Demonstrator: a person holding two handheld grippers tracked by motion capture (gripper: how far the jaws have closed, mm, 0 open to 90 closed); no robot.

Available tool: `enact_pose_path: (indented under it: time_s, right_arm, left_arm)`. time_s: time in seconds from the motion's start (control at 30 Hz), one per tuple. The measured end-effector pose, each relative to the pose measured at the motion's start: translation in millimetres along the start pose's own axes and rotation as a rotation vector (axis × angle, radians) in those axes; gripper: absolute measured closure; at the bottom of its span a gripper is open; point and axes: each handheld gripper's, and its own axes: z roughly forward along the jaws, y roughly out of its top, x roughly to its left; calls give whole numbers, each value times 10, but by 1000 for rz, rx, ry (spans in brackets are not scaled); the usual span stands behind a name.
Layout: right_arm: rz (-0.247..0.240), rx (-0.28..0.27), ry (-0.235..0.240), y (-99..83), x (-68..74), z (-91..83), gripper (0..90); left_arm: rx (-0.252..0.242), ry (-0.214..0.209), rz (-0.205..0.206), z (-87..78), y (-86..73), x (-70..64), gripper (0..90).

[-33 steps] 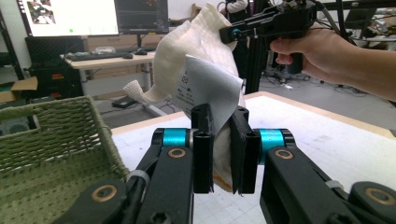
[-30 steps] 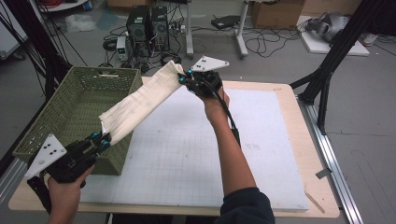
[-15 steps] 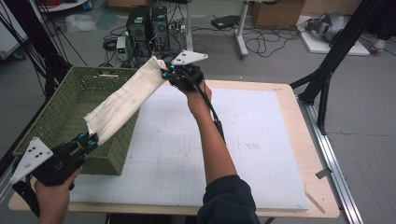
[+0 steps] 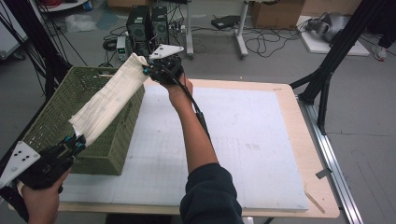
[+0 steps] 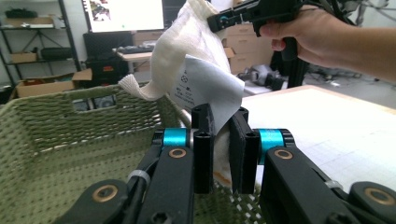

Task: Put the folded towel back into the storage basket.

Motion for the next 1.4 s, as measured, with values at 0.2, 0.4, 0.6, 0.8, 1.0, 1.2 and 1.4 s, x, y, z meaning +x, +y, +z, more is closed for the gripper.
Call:
enact_pose_path:
  time_s: [0.2,0.4,0.6,0.8,1.0,1.2,1.4]
  right_arm:
    - [3,8,10,45,36,167,823]
    - [5,23,23,84,73,311,824]
    - [-3,23,36,102,136,470,823]
    - [0,36,41,129,194,658,823]
    - [-29,75,93,134,315,881,821]
    - [-1,99,49,62,460,1125,514]
    - [35,124,5,35,399,1093,361]
  left_arm:
    - [7,23,5,-37,-13,46,813]
    - [19,38,-1,-73,-48,98,813]
    - [24,66,-14,-134,-76,167,814]
    - [33,109,-27,-240,-107,259,855]
    - [42,136,-39,-298,-148,310,856]
    - [64,175,-100,-335,-152,385,682]
    - [55,229,-154,-310,-135,395,318]
